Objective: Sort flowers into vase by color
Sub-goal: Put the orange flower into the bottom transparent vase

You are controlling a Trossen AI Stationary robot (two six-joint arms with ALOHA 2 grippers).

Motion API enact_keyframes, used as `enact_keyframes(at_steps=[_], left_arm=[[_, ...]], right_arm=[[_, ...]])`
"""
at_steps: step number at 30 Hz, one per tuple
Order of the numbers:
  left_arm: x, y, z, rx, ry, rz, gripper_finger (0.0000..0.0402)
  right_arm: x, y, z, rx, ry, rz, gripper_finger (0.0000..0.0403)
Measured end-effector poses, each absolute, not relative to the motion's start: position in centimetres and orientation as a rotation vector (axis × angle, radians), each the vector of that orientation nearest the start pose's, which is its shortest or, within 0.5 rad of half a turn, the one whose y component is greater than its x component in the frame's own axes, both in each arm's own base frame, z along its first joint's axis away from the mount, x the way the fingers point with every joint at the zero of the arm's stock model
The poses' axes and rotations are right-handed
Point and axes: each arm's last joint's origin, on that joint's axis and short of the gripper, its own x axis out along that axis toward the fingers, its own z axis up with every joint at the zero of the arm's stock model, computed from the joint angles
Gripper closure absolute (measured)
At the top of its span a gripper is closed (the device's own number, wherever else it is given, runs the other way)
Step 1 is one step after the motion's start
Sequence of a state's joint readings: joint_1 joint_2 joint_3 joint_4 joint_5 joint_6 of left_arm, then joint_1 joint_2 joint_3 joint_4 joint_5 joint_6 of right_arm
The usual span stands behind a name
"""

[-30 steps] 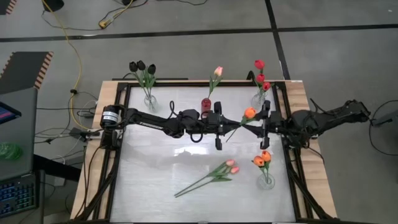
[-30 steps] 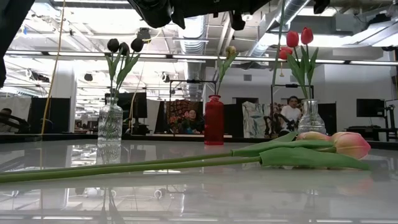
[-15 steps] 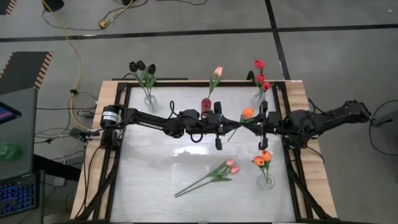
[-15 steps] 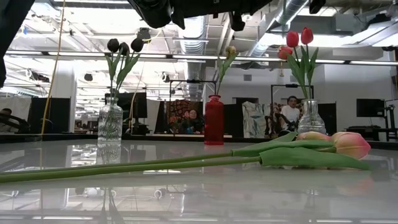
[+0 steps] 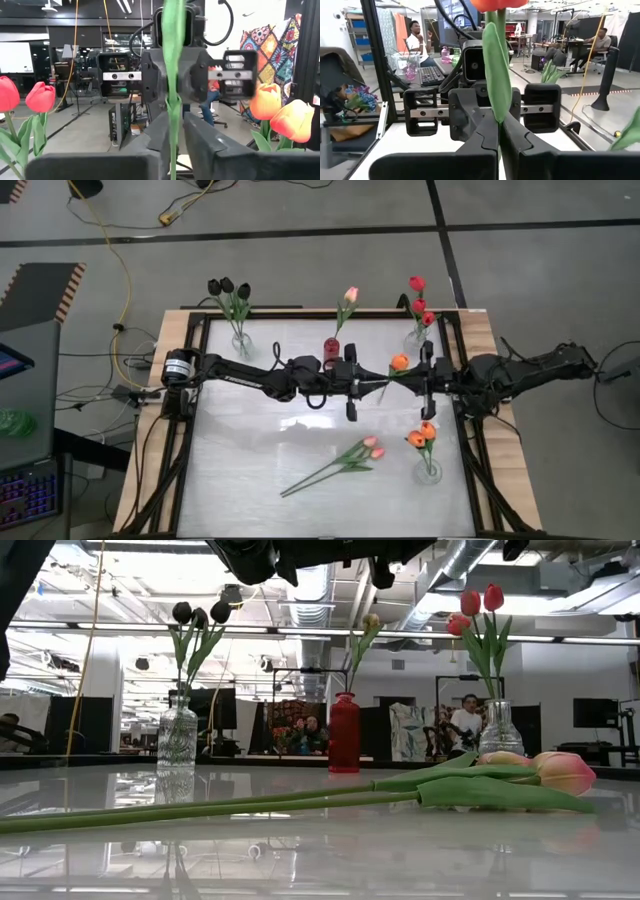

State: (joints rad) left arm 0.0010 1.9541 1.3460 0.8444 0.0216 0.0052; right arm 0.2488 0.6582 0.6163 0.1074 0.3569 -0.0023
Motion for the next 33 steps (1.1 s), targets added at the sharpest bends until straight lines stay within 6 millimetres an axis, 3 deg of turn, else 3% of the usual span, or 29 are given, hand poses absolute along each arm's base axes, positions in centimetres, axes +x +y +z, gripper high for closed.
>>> enact_keyframes(at_steps=[5,10,22,33], left_arm=[[44.9,0.0,27.8,-0.015,-0.211,-0.022,0.0299],[45.0,0.0,27.0,-0.018,-0.131,-0.021,0.0264],[45.1,0.0,26.3,-0.019,-0.052,-0.018,0.0257],[45.1,0.0,26.2,-0.019,-0.042,-0.018,0.0257]], right_arm=[[13.4,2.8,32.9,0.030,-0.016,-0.075,0.0377],[11.4,2.9,34.8,0.120,0.053,-0.027,0.0377],[6.7,2.1,40.1,0.290,0.144,0.066,0.0376],[7.0,3.6,39.8,0.407,0.240,0.184,0.0376]])
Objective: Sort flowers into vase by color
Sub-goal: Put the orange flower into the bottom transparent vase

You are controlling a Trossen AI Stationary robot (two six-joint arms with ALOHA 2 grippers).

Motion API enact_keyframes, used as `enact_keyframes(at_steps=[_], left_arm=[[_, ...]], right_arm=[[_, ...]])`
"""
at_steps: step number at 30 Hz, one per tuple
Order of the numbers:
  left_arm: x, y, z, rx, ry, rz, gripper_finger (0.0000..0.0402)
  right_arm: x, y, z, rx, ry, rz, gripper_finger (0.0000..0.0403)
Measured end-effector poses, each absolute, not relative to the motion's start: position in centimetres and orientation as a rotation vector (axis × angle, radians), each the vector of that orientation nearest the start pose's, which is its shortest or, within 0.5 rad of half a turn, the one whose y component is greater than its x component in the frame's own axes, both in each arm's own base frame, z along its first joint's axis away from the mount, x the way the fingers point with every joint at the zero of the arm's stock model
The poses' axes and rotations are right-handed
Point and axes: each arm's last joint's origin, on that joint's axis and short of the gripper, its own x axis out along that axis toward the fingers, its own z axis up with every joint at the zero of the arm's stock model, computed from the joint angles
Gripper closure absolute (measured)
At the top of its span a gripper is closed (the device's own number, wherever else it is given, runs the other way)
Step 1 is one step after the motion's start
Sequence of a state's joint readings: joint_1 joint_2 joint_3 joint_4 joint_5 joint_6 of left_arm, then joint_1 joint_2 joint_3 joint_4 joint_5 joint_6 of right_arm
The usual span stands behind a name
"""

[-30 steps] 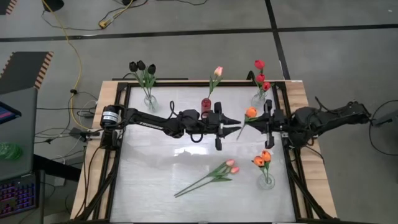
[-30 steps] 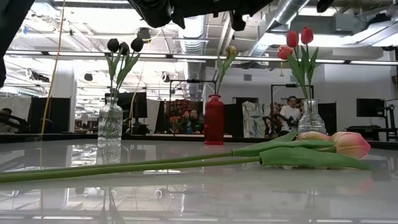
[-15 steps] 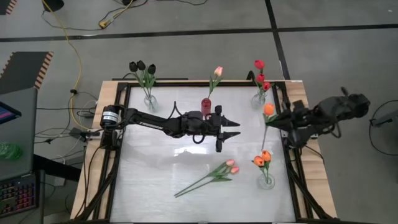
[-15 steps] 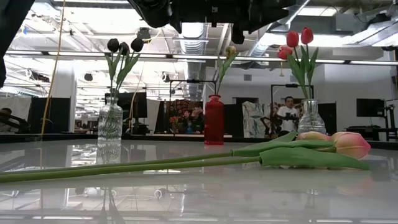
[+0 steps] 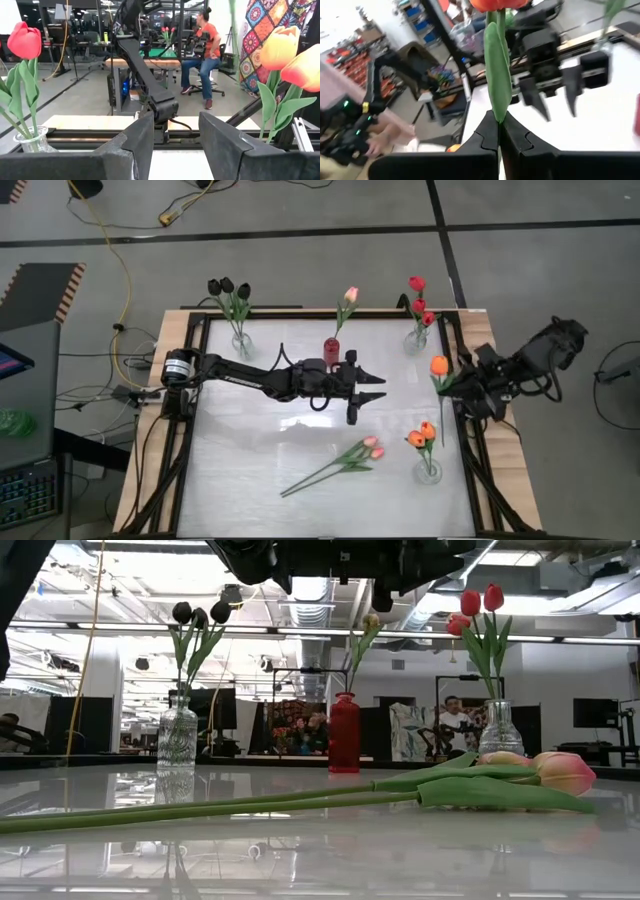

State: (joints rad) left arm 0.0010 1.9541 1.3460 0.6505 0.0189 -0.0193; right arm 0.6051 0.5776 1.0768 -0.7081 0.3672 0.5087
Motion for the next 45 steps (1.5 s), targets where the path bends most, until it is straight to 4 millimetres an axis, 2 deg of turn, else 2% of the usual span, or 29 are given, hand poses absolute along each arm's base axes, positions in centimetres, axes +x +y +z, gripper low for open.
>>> enact_keyframes(at_steps=[5,15,20,27,38,45], left_arm=[[45.1,0.0,26.0,-0.019,-0.029,-0.018,0.0257],[45.1,0.0,26.0,-0.019,-0.028,-0.018,0.0257],[45.1,0.0,26.0,-0.019,-0.028,-0.018,0.0257],[45.1,0.0,26.0,-0.022,-0.028,-0.018,0.0257],[45.1,0.0,26.0,-0.034,-0.028,-0.018,0.0257],[45.1,0.0,26.0,-0.049,-0.028,-0.019,0.0257]], right_arm=[[7.3,4.7,39.7,0.426,0.277,0.256,0.0375],[8.5,8.0,39.2,0.375,0.298,0.206,0.0375],[7.9,9.6,39.2,0.372,0.288,0.241,0.0375],[6.8,11.7,38.7,0.325,0.246,0.194,0.0375],[6.2,16.7,36.5,0.122,0.209,0.118,0.0374],[6.1,18.2,35.6,0.059,0.206,0.104,0.0374]])
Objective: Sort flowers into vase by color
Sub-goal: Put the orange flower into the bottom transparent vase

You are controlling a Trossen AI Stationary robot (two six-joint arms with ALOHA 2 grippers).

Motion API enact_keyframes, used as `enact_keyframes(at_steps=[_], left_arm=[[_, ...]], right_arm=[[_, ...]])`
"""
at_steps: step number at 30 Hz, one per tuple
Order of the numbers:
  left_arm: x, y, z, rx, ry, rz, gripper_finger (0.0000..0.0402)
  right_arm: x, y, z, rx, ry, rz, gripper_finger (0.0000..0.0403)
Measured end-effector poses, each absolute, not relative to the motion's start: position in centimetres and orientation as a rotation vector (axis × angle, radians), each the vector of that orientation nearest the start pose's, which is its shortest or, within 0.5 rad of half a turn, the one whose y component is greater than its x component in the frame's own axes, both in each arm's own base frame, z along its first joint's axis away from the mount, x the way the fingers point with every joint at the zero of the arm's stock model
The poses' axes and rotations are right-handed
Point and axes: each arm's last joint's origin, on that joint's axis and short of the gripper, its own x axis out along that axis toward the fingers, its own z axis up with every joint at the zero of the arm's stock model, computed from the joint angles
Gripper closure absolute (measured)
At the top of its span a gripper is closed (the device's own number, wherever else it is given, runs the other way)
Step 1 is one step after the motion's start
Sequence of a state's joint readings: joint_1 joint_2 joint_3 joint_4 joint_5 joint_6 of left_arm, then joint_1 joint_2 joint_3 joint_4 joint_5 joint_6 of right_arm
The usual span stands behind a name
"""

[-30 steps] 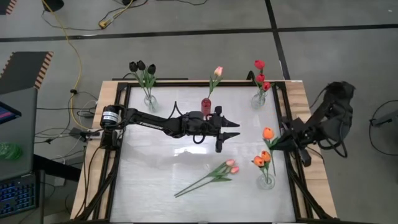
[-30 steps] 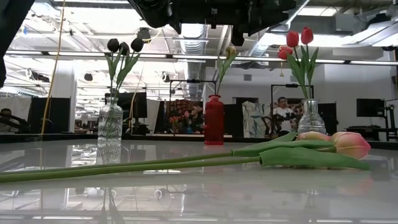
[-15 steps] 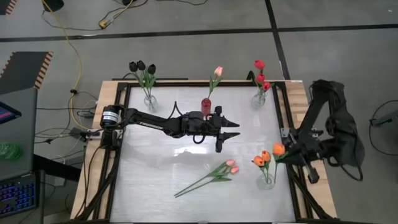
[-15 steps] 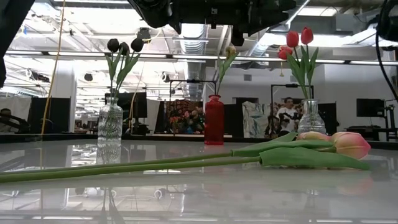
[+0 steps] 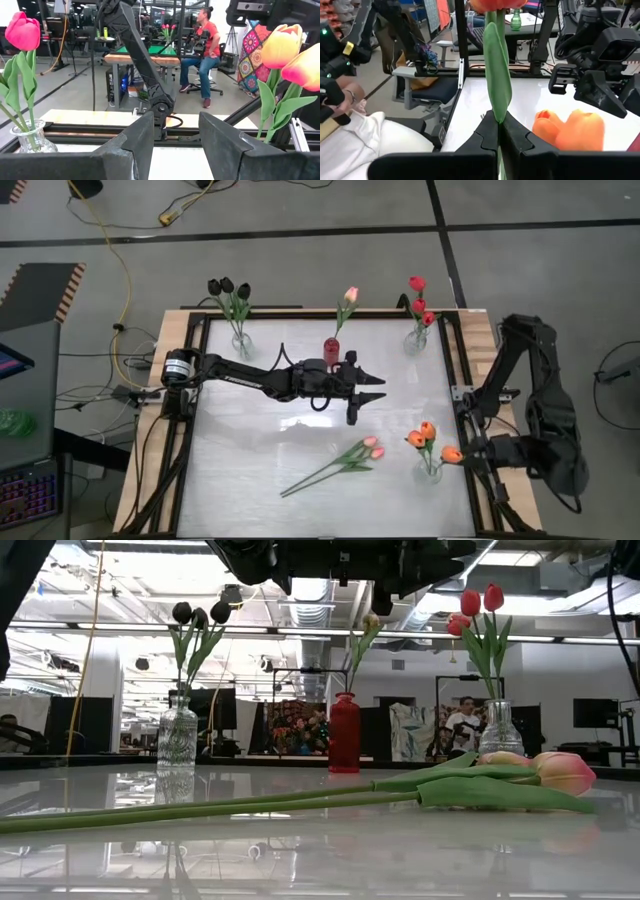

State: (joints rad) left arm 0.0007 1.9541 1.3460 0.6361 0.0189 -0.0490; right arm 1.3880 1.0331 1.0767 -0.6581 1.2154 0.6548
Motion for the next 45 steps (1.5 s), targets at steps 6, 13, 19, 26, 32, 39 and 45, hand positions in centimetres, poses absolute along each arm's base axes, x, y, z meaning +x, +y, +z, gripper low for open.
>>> enact_keyframes(at_steps=[6,13,19,26,32,39,45], left_arm=[[45.1,0.0,26.0,-0.049,-0.026,-0.018,0.0257],[45.1,0.0,26.0,-0.049,-0.025,-0.019,0.0257],[45.1,0.0,26.0,-0.049,-0.025,-0.019,0.0257],[45.1,0.0,26.0,-0.049,-0.025,-0.019,0.0257],[45.1,0.0,26.0,-0.049,-0.025,-0.019,0.0257],[45.1,0.0,26.0,-0.049,-0.025,-0.019,0.0257],[45.1,0.0,26.0,-0.049,-0.025,-0.019,0.0257]], right_arm=[[6.2,18.7,35.1,0.014,0.213,0.095,0.0374],[6.2,18.7,34.9,-0.009,0.215,0.088,0.0374],[6.2,18.7,34.9,0.018,0.217,0.085,0.0374],[6.3,18.8,34.0,0.023,0.224,0.066,0.0374],[6.4,19.1,33.7,0.016,0.228,0.062,0.0373],[6.4,19.0,33.7,0.026,0.230,0.060,0.0358],[6.4,19.1,33.7,0.021,0.232,0.063,0.0352]])
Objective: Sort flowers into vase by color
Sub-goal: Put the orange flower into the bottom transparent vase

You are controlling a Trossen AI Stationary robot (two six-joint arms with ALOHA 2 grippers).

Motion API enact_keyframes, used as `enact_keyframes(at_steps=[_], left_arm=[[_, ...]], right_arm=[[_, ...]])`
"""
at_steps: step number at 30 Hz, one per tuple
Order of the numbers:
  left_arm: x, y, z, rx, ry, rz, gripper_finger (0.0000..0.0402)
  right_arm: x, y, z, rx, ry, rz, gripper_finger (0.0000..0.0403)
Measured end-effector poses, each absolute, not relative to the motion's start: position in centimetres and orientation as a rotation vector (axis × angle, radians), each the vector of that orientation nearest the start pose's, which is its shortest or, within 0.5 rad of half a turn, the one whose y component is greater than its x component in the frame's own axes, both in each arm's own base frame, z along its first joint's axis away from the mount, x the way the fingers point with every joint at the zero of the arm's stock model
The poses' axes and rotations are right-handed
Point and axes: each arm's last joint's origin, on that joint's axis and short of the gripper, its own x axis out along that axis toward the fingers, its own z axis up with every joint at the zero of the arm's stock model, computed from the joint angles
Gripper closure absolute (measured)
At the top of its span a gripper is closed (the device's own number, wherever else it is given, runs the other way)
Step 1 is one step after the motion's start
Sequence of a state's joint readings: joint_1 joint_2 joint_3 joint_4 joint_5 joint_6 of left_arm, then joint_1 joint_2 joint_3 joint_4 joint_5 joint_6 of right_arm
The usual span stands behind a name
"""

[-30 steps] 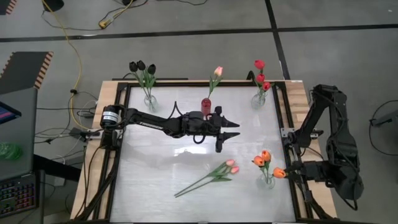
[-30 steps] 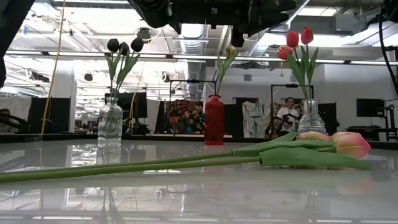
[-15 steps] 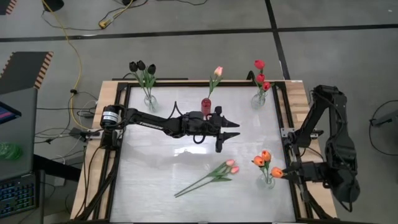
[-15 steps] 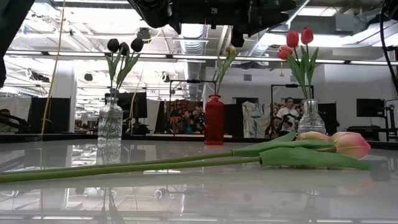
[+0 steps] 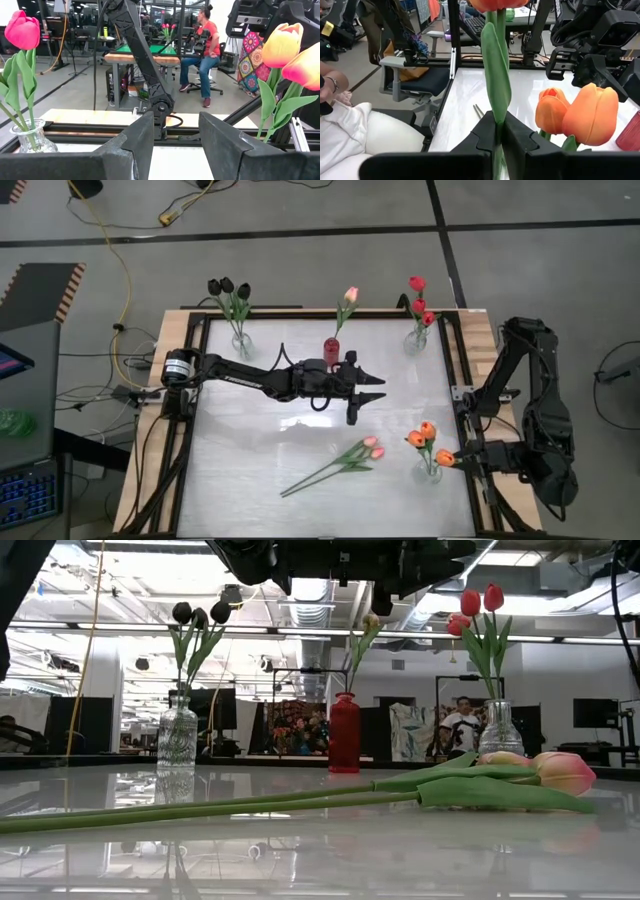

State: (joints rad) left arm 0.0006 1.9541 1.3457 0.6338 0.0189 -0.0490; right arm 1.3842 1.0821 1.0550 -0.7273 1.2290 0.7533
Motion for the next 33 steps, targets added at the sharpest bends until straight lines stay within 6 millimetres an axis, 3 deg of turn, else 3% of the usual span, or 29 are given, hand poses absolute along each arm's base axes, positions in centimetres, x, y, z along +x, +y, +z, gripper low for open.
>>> enact_keyframes(at_steps=[16,27,33], left_arm=[[45.07,-0.03,26.00,-0.049,-0.025,-0.019,0.0257],[45.07,-0.03,26.00,-0.049,-0.025,-0.019,0.0257],[45.07,-0.02,26.00,-0.049,-0.025,-0.018,0.0257]], right_arm=[[6.34,19.02,33.65,0.019,0.252,0.083,0.0344],[6.31,19.08,33.60,0.028,0.275,0.107,0.0251],[6.26,19.11,33.57,0.029,0.306,0.143,0.0227]])
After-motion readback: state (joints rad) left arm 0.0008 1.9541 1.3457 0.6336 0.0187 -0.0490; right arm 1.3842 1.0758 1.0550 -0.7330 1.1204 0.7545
